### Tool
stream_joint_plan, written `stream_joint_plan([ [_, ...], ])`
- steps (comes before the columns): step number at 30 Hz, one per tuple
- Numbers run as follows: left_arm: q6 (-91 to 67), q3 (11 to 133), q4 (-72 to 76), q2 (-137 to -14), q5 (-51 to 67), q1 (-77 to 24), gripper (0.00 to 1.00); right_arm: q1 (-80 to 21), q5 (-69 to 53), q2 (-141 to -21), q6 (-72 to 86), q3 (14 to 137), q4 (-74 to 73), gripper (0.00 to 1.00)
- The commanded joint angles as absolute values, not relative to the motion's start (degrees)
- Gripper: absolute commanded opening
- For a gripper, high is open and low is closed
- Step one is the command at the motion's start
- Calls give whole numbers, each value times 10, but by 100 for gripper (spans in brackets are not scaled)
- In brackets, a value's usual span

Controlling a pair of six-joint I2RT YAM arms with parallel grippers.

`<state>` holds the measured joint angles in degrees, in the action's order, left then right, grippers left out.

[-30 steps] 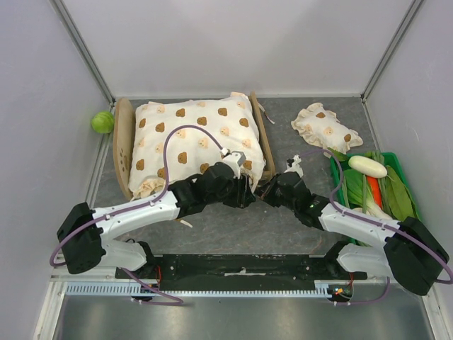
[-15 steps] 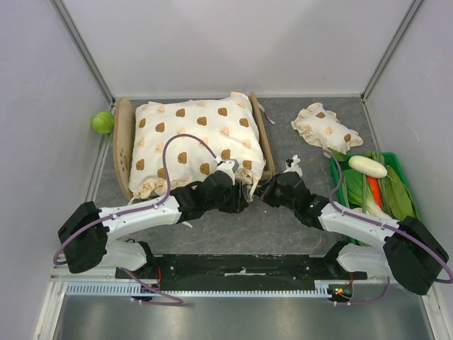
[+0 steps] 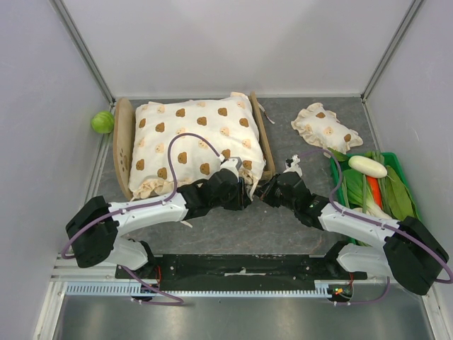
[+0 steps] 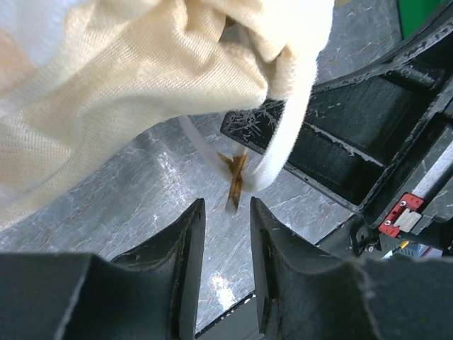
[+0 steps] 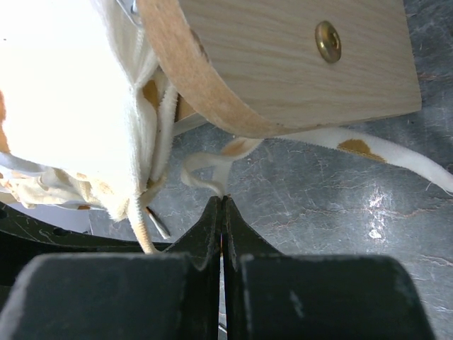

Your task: Set up the pet bed

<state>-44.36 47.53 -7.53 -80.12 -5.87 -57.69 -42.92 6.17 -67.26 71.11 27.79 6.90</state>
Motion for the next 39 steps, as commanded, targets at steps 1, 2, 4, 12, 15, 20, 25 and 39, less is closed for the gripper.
stream_joint_plan([
  [1, -463, 495, -39, -808, -58, -571, 36, -431, 62, -661, 706, 285, 84, 0],
  [2, -462, 497, -40, -809, -57, -570, 35, -431, 62, -661, 706, 285, 83, 0],
  [4, -461, 499, -40, -815, -51, -570, 31, -432, 62, -660, 705, 284, 83, 0],
  [12, -462, 499, -36, -820, -47, -569, 21, -431, 60, -655, 704, 285, 82, 0],
  [15, -459, 500, -32, -820, -44, -570, 15, -431, 60, -653, 703, 285, 82, 0],
  [20, -455, 501, -29, -823, -36, -568, 2, -432, 60, -652, 702, 285, 79, 0],
  [25, -454, 498, -26, -821, -34, -568, 2, -431, 61, -653, 701, 283, 79, 0],
  [39, -454, 490, -3, -826, -28, -565, 21, -431, 59, -653, 700, 287, 76, 0],
])
